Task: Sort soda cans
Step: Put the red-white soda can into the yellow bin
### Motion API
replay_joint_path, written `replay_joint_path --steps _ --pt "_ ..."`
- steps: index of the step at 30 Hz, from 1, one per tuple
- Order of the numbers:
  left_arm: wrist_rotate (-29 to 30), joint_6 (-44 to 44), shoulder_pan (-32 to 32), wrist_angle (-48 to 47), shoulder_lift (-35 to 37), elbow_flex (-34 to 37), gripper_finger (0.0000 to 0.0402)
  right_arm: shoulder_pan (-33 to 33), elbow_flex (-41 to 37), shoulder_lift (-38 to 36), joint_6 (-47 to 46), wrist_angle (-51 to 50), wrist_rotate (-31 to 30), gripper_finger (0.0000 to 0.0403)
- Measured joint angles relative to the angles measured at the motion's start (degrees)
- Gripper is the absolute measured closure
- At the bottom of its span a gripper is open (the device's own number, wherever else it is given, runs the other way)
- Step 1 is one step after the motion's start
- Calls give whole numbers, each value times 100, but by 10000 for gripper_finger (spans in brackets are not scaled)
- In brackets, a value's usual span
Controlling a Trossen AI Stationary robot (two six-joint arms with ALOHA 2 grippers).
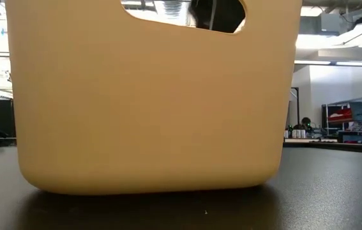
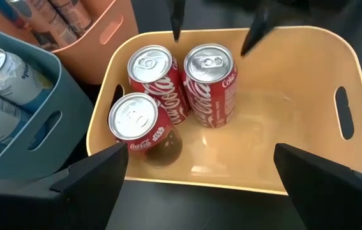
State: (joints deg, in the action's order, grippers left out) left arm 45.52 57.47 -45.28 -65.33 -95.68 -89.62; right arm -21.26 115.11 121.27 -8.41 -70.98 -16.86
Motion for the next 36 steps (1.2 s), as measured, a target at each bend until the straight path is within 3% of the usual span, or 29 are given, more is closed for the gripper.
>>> replay_joint_path --steps 8,12,15,28,31,36 --pt "32 18 -103 -156 -3 0 13 -96 6 -345 -657 -591 10 30" --pt "33 223 -280 -331 -4 0 13 -314 10 -568 -1309 -1372 44 30" --pt "138 537 -467 -506 -4 17 13 -608 -2 -641 -1846 -1944 53 30" --pt "510 1512 -739 -245 -7 800 13 -2176 -107 -1191 -3564 -1908 152 29" --pt "917 817 -719 519 -7 915 13 -2556 -108 -1228 -4068 -1903 194 29" --pt "1157 -1737 -530 2799 -7 922 13 -3111 -108 -1306 -4940 -1904 159 31"
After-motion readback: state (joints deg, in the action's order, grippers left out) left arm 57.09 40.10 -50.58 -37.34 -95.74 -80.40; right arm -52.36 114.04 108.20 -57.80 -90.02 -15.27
